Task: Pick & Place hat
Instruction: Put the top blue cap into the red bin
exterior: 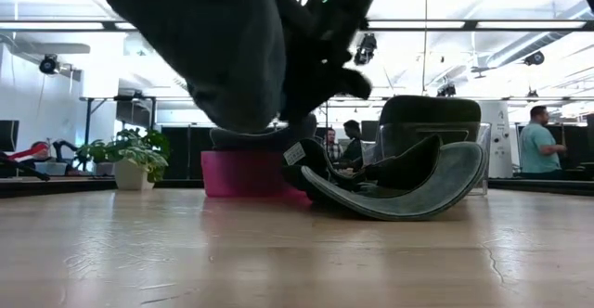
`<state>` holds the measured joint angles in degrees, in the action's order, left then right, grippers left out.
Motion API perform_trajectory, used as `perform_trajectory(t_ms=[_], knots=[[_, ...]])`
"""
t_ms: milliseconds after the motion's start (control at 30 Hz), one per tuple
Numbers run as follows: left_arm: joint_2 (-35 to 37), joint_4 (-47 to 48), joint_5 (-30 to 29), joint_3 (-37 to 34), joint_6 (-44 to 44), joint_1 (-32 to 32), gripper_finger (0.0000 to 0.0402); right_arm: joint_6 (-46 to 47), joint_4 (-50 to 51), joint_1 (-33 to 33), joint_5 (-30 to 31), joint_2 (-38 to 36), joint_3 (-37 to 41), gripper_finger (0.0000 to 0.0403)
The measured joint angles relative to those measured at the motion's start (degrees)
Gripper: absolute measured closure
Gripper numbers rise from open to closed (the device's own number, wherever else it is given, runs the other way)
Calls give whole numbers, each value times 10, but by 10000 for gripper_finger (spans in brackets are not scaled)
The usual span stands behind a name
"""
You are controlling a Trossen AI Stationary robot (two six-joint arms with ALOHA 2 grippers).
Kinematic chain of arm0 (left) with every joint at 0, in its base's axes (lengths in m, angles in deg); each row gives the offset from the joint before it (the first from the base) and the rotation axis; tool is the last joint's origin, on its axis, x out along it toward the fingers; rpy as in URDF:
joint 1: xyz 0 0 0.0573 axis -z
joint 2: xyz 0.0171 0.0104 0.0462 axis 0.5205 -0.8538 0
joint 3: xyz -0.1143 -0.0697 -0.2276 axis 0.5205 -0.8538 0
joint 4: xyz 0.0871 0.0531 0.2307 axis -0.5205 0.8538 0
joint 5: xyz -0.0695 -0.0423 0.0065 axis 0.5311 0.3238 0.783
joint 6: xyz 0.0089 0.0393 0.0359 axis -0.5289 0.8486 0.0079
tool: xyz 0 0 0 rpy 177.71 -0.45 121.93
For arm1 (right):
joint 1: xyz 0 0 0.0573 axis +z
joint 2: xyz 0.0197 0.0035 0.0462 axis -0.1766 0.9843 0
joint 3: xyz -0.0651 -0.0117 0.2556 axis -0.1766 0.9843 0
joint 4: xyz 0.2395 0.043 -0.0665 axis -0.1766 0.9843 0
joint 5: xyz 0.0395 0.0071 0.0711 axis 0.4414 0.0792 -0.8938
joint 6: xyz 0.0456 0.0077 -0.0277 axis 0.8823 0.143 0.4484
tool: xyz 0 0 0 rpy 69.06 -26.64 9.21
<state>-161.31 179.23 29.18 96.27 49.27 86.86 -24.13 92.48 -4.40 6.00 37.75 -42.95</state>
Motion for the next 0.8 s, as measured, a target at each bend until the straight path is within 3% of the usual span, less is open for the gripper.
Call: perform_trajectory(t_ms=[133, 367, 700, 800], knots=[[0, 0, -1, 3, -4, 1, 394, -20, -116, -5, -100, 1, 11, 338], [-3, -4, 16, -34, -44, -5, 394, -20, -142, 17, -152, 0, -11, 347], [-4, -105, -1, -78, -4, -39, 394, 28, -200, 38, -154, 34, -12, 349], [-4, -155, -6, -76, 25, -44, 394, 29, -197, 40, -126, 42, -12, 349]])
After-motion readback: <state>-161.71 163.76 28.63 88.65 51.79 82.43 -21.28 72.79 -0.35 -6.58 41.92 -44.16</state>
